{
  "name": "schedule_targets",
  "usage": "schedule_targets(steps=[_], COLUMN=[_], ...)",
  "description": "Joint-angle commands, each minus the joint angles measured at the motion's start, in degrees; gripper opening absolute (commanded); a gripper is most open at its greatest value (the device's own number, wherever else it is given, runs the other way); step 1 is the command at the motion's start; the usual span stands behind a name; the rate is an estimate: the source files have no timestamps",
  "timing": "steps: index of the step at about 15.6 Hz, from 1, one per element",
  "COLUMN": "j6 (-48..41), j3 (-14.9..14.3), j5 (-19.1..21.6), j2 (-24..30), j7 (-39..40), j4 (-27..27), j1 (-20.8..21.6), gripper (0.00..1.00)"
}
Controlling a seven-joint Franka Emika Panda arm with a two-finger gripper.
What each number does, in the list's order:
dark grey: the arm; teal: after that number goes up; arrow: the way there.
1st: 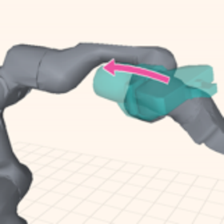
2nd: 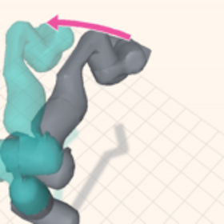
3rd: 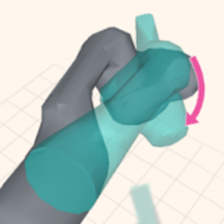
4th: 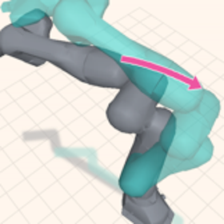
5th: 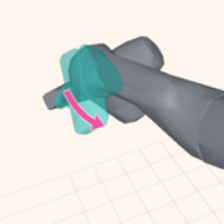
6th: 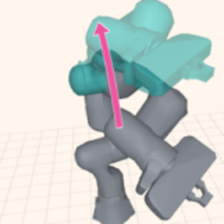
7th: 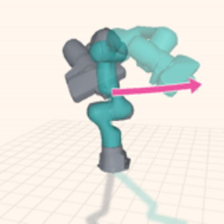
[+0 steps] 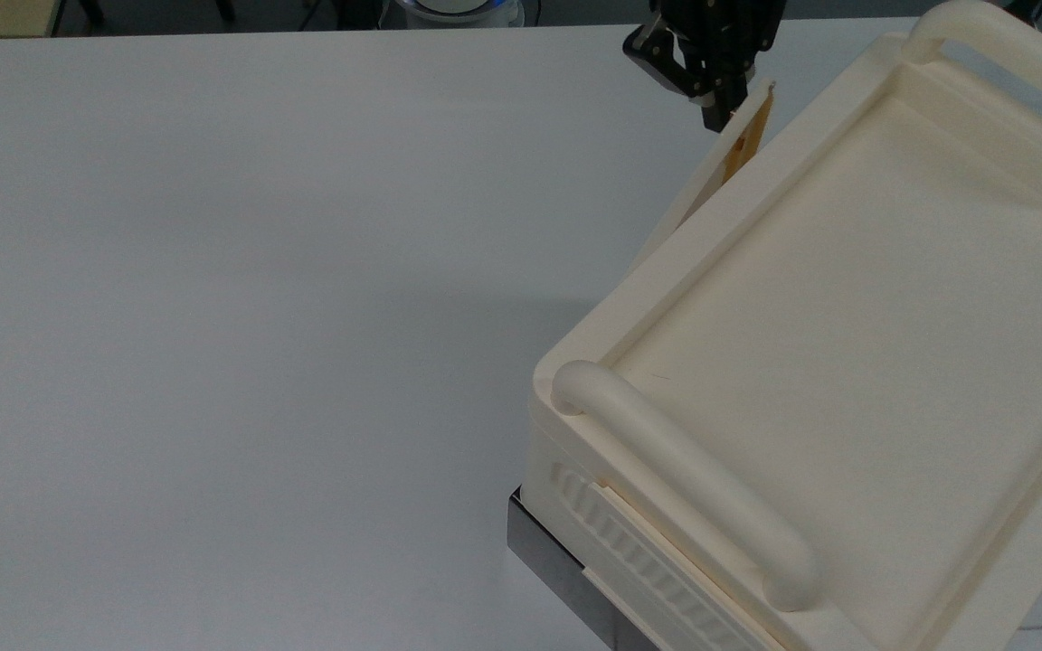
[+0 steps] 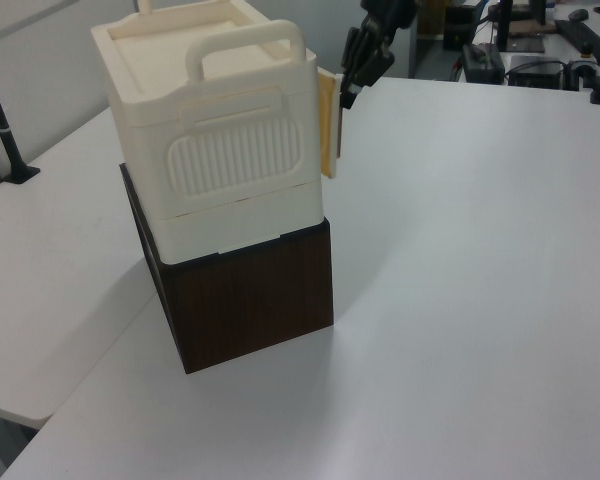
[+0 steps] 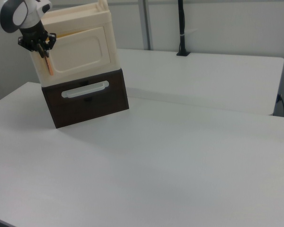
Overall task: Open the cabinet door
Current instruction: 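Grasp the orange tab on the cabinet door edge, then pull the door edge outward, swinging the door open on its hinge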
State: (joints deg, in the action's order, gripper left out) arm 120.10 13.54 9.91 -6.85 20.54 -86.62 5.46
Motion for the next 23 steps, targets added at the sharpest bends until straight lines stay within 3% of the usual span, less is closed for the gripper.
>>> schedule_targets(steps=[1, 4, 6, 7, 11, 14, 17, 23], j6=[-1.62, -4.17, -6.54, -7.85, -10.24, -9.1, -5.42, -3.91], j3=[-0.53, -0.62, -0.71, -0.8, -1.5, -2.11, -4.75, -5.11], j5=[-0.94, -0.94, -0.94, -0.94, -0.94, -0.94, -0.94, -1.47], j2=[2.27, 3.07, 3.07, 3.07, 3.07, 2.37, 2.45, 2.71], j7=[-0.76, -0.76, -0.76, -0.76, -0.67, -0.67, -0.85, -0.76], j4=[-2.15, -2.94, -3.12, -3.12, -3.12, -2.68, -2.59, -1.62], j1=[-4.4, -7.39, -9.67, -10.81, -16.26, -19.52, -21.89, -28.04], gripper=[0.02, 0.06, 0.17, 0.29, 0.98, 1.0, 1.0, 1.0])
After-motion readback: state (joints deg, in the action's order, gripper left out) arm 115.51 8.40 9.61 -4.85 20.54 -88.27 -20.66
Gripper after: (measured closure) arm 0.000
